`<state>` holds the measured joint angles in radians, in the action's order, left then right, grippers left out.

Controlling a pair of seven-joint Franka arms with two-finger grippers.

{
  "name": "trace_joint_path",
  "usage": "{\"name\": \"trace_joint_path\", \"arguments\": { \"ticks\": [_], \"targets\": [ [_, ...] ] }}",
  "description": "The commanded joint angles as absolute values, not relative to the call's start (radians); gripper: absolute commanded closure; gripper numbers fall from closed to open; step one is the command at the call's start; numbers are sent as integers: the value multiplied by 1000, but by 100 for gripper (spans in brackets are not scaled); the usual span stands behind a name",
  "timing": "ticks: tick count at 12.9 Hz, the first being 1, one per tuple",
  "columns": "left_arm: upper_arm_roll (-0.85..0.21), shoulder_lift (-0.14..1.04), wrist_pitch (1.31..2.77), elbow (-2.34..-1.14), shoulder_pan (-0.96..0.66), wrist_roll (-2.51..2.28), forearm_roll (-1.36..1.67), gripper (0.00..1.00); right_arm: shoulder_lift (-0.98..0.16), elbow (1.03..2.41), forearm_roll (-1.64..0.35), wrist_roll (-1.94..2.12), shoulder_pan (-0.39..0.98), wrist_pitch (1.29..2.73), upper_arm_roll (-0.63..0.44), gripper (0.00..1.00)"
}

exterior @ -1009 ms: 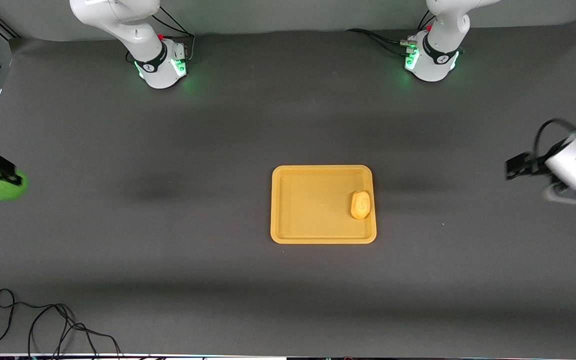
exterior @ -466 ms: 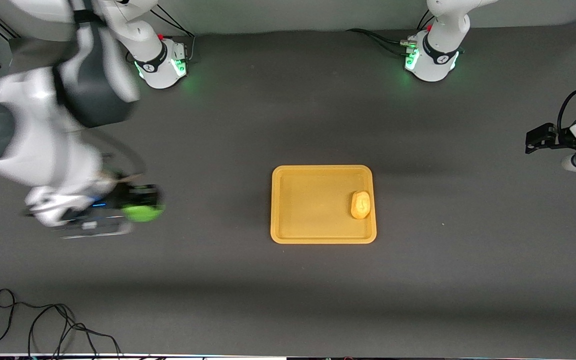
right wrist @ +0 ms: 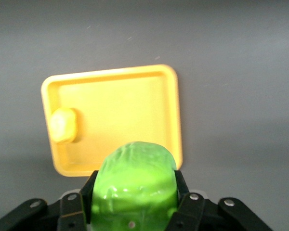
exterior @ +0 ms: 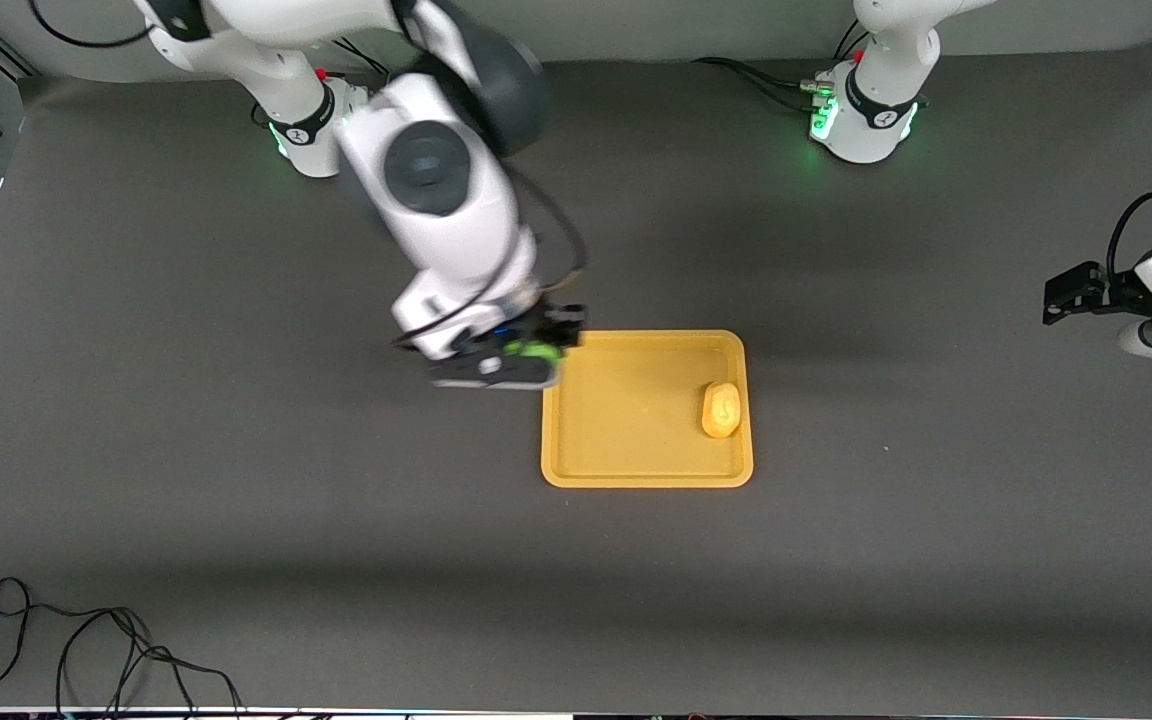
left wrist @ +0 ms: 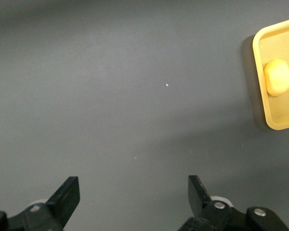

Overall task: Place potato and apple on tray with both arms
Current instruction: 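Carry the green apple onto the tray beside the potato with the right gripper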

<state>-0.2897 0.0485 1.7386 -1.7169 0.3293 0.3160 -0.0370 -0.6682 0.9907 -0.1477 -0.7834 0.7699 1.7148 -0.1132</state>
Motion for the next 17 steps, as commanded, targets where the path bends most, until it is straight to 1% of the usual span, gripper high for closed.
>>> {"name": "trace_joint_path", "arguments": {
  "ticks": [1,3,4,7,9,11,12,13,14,15,16,17],
  "targets": [
    [-295,69,1743,-1681,336,344,-20,0,-806,907,-144,-870,833,1765,-120,72],
    [-299,150,1721,-1576,319,330,-20,0,-888,907,-106,-910,853,1851,-118,72],
    [-302,162,1721,-1554,315,325,-20,0,-929,908,-98,-910,865,1891,-117,72],
    [-302,156,1710,-1563,282,307,-29,0,-1024,908,-78,-928,877,2006,-118,72],
    [-301,160,1712,-1556,279,302,-34,0,-1066,910,-60,-949,888,2063,-120,72],
    [-301,144,1689,-1578,285,302,-35,0,-1104,911,-58,-953,888,2123,-123,72],
    [-299,123,1707,-1607,288,302,-37,0,-1117,911,-58,-953,887,2141,-124,71],
    [-298,103,1744,-1636,291,290,-40,0,-1120,913,-58,-953,887,2151,-124,59],
    [-298,85,1781,-1669,290,217,-40,0,-1118,913,-58,-956,887,2155,-124,6],
    [-299,57,1813,-1711,284,140,-43,0,-1108,913,-58,-962,885,2149,-124,0],
    [-301,26,1836,-1754,284,109,-44,0,-1086,913,-58,-963,882,2128,-127,0],
    [-301,-3,1821,-1773,285,107,-44,0,-1048,911,-58,-960,876,2073,-127,0]
  ]
}}
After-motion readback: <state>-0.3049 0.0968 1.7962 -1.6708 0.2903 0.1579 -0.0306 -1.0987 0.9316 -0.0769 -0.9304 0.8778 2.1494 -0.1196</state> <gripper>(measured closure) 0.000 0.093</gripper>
